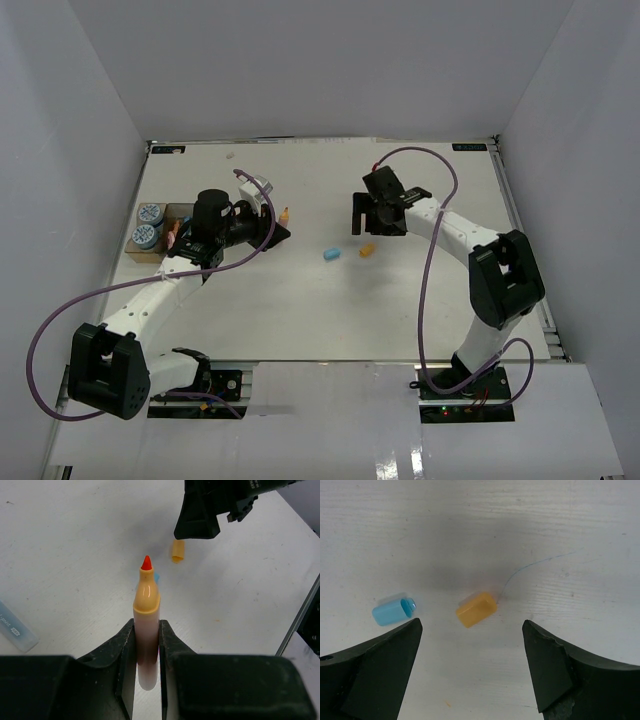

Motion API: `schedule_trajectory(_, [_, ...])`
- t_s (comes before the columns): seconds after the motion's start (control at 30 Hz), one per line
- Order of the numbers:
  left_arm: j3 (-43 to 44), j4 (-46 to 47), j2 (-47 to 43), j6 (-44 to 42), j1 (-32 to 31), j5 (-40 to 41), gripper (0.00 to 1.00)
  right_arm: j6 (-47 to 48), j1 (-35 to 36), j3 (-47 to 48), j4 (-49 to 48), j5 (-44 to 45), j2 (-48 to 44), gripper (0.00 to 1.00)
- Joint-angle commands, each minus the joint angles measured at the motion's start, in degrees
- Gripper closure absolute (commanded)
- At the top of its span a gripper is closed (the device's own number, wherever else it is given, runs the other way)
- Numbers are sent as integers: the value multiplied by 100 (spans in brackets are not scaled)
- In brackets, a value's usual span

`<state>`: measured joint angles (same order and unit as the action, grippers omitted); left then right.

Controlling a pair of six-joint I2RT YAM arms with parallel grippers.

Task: Sort the stationery into containers
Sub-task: Pick up the pen cap from the center of the board.

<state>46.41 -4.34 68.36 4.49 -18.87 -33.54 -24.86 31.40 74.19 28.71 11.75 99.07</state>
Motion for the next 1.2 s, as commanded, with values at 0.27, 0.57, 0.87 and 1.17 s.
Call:
schedule_trajectory(0.27, [-36, 47, -174, -1, 6, -162, 93, -1275, 121, -309, -304, -208, 359, 16])
schedule_trajectory(0.57, [-36, 47, -174, 8, -2, -170, 93, -1530, 130, -432, -445, -199, 596, 22])
schedule_trajectory(0.87, [-53, 47, -200, -1, -2, -170, 93, -1601, 121, -432, -542, -59, 798, 27])
schedule_trajectory(1.17, [-53, 47, -226, -1, -2, -162, 92, -1372, 165, -195, -375, 170, 1071, 35])
